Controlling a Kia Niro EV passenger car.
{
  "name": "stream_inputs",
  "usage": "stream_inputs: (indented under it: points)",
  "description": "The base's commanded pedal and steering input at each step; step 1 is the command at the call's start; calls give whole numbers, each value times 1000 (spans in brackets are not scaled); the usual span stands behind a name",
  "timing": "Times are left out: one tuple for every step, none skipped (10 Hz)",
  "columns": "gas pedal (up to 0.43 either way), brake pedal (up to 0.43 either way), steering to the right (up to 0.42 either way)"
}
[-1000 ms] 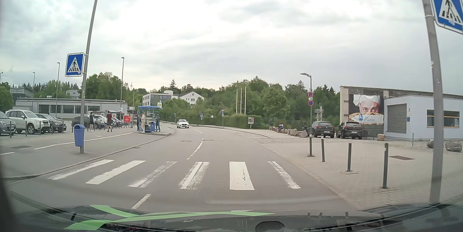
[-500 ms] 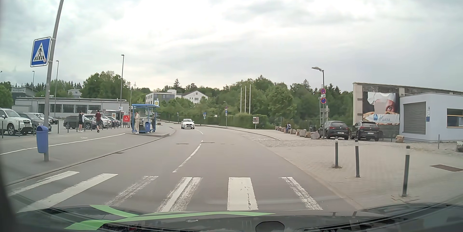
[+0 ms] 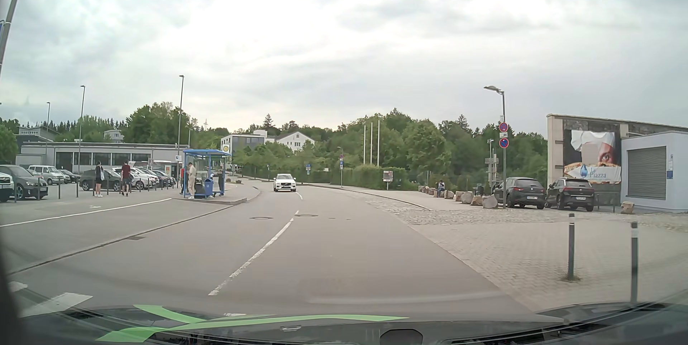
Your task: Follow the waypoints while adhering to traffic rules and regulations
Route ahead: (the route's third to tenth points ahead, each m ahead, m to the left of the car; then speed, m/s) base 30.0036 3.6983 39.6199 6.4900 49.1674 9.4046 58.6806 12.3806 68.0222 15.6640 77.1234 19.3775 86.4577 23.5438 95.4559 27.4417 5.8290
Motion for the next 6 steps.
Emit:
stream_inputs:
  points:
    - [118,0,-25]
    - [118,0,-25]
    - [118,0,-25]
    - [118,0,-24]
    - [118,0,-24]
    - [118,0,-24]
